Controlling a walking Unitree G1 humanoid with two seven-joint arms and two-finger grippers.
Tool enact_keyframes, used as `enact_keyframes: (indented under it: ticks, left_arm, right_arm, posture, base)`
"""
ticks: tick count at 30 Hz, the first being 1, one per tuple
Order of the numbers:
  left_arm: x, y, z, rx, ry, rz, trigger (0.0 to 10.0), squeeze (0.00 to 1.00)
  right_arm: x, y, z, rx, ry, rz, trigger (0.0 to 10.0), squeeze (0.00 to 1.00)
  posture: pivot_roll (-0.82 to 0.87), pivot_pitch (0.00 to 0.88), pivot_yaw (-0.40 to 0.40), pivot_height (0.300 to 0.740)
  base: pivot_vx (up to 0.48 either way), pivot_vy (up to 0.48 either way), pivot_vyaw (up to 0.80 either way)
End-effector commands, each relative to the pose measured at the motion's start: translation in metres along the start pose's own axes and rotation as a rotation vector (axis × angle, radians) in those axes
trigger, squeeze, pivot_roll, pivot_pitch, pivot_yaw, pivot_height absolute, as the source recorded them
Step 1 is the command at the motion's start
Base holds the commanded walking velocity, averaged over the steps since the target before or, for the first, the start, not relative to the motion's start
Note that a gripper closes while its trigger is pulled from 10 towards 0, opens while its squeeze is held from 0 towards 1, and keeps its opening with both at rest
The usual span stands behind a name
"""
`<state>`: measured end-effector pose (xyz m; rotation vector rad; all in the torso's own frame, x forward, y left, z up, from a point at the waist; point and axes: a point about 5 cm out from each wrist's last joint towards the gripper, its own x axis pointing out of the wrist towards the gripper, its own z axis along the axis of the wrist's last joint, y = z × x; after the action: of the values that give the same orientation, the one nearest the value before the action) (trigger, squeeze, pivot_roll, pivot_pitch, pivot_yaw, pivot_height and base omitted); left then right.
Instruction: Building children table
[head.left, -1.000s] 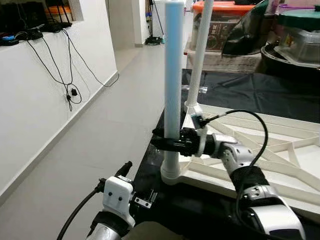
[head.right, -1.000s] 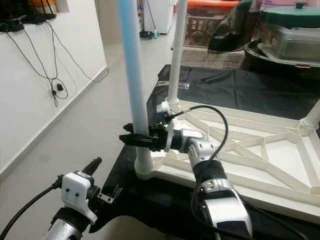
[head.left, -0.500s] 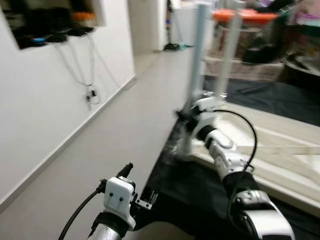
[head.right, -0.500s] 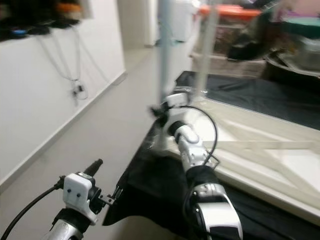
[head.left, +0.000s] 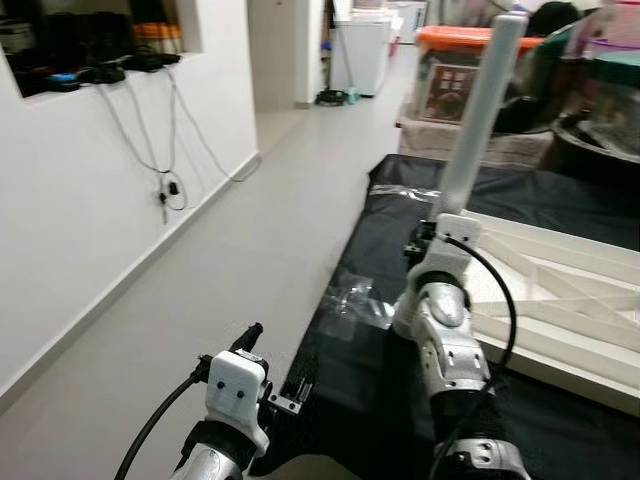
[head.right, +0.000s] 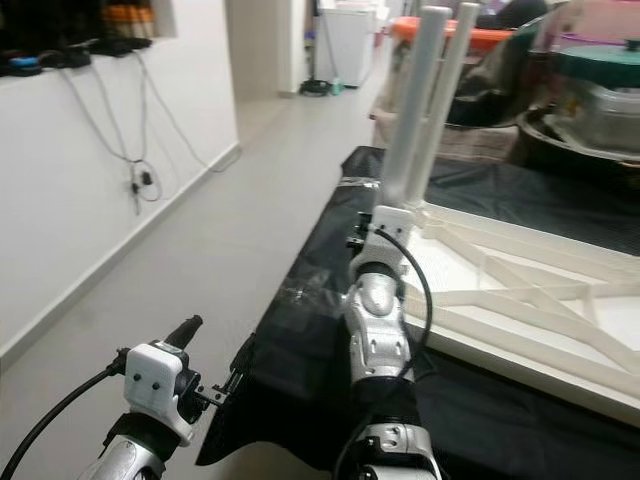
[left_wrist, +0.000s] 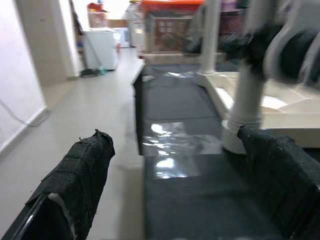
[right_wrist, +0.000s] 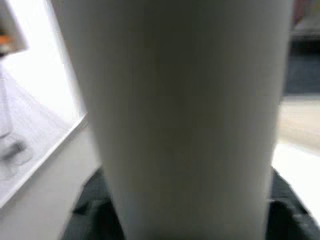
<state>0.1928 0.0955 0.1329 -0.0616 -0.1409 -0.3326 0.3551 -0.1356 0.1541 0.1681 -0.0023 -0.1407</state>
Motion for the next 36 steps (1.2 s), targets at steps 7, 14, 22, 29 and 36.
enact_keyframes:
  ticks: [7,14,22,29,36]
  left_arm:
    - [-0.001,0.0,-0.004,-0.007,0.015,0.001,10.0,0.0]
    - [0.0,0.001,-0.005,-0.007,0.015,0.003,10.0,0.0]
    - [0.001,0.002,-0.004,-0.001,0.007,0.013,10.0,0.0]
    - [0.001,0.003,-0.004,0.001,0.011,0.008,10.0,0.0]
    - [0.0,0.003,-0.004,0.002,0.01,0.013,10.0,0.0]
  right_arm:
    - [0.007,0.013,0.001,0.139,0.025,0.313,10.0,0.0]
    - [0.016,0.012,0.025,0.116,0.07,0.914,10.0,0.0]
    - [0.004,0.025,0.024,0.027,0.233,1.396,10.0,0.0]
    - [0.001,0.035,0.02,-0.002,0.295,1.523,9.9,0.0]
    - [0.0,0.037,0.016,0.017,0.296,1.556,0.0,0.0]
  posture:
    - [0.05,0.0,0.015,0.74]
    - [0.05,0.0,0.012,0.74]
    - [0.07,0.0,-0.002,0.74]
    - [0.1,0.0,0.009,0.74]
    - [0.11,0.0,0.005,0.74]
  base:
    - [0.0,0.0,0.0]
    - [0.0,0.0,0.0]
    - [0.0,0.0,0.0]
    - [0.0,0.0,0.0]
    - [0.0,0.0,0.0]
